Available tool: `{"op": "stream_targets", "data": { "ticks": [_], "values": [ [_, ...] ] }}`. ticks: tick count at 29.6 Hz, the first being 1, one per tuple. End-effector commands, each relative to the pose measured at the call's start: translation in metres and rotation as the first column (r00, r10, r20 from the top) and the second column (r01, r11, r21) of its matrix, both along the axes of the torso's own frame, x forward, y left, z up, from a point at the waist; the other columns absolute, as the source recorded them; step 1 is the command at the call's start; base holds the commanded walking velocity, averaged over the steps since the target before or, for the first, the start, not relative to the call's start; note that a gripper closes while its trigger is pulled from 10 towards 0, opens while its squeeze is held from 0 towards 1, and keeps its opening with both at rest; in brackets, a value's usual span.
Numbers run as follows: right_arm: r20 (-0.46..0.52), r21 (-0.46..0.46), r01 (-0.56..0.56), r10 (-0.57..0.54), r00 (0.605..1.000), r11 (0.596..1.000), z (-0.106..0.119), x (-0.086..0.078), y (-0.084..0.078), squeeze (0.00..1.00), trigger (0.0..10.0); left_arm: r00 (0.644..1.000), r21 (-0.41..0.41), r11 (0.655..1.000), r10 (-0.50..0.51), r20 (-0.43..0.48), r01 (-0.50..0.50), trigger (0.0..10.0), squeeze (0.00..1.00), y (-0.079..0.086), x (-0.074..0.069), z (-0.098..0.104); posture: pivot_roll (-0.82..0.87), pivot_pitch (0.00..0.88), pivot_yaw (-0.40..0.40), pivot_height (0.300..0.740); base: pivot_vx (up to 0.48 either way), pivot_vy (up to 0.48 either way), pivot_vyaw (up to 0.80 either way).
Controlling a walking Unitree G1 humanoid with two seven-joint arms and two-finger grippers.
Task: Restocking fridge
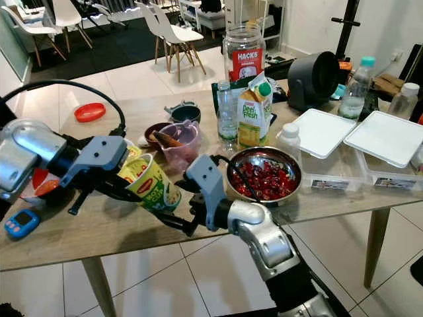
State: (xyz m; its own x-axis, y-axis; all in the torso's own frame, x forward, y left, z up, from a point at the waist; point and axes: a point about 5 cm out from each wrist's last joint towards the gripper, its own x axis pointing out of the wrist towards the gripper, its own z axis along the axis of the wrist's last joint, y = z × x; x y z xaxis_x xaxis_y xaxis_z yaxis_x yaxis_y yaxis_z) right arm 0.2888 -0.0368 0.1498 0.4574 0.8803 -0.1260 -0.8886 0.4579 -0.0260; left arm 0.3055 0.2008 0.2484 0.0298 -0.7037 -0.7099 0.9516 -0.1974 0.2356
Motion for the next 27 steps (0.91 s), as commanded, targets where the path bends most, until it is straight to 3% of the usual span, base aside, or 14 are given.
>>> {"op": "stream_targets", "data": {
  "ticks": [1, 3, 16, 19, 21, 27],
  "values": [
    [-0.004, -0.016, -0.010, 0.010, 1.000, 1.000, -0.003, -0.001, 0.007, 0.00, 10.0, 1.000, -0.007, 1.000, -0.015, -0.002, 0.015, 10.0, 0.00, -0.003, 0.000, -0.001, -0.01, 0.016, 0.090, 0.740, 0.000, 0.000, 0.00],
    [-0.011, -0.058, 0.050, -0.050, 0.999, 0.997, -0.008, 0.005, 0.011, 0.00, 10.0, 1.000, -0.008, 1.000, -0.016, 0.000, 0.016, 10.0, 0.00, -0.004, 0.000, -0.001, -0.01, 0.016, 0.089, 0.740, 0.000, 0.000, 0.00],
    [-0.103, -0.042, 0.117, -0.121, 0.987, 0.992, -0.013, 0.008, 0.021, 0.00, 10.0, 1.000, -0.013, 1.000, -0.018, 0.002, 0.018, 10.0, 0.00, -0.005, 0.001, 0.000, -0.01, 0.019, 0.087, 0.740, 0.000, 0.000, 0.00],
    [-0.141, 0.008, 0.115, -0.113, 0.984, 0.993, -0.011, 0.008, 0.026, 0.00, 10.0, 1.000, -0.015, 1.000, -0.021, 0.002, 0.021, 10.0, 0.00, -0.006, 0.001, -0.001, -0.01, 0.019, 0.086, 0.740, 0.000, 0.000, 0.00],
    [-0.183, 0.108, 0.087, -0.067, 0.981, 0.990, -0.003, 0.005, 0.033, 0.00, 10.0, 1.000, -0.017, 1.000, -0.025, 0.002, 0.025, 10.0, 0.00, -0.007, 0.001, -0.001, -0.01, 0.021, 0.086, 0.740, 0.000, 0.000, 0.00],
    [-0.208, 0.138, 0.071, -0.041, 0.977, 0.988, -0.003, 0.002, 0.037, 0.00, 10.0, 1.000, -0.020, 0.999, -0.028, 0.002, 0.028, 10.0, 0.00, -0.008, 0.000, -0.001, -0.01, 0.021, 0.083, 0.740, 0.000, 0.000, 0.00]
  ]
}}
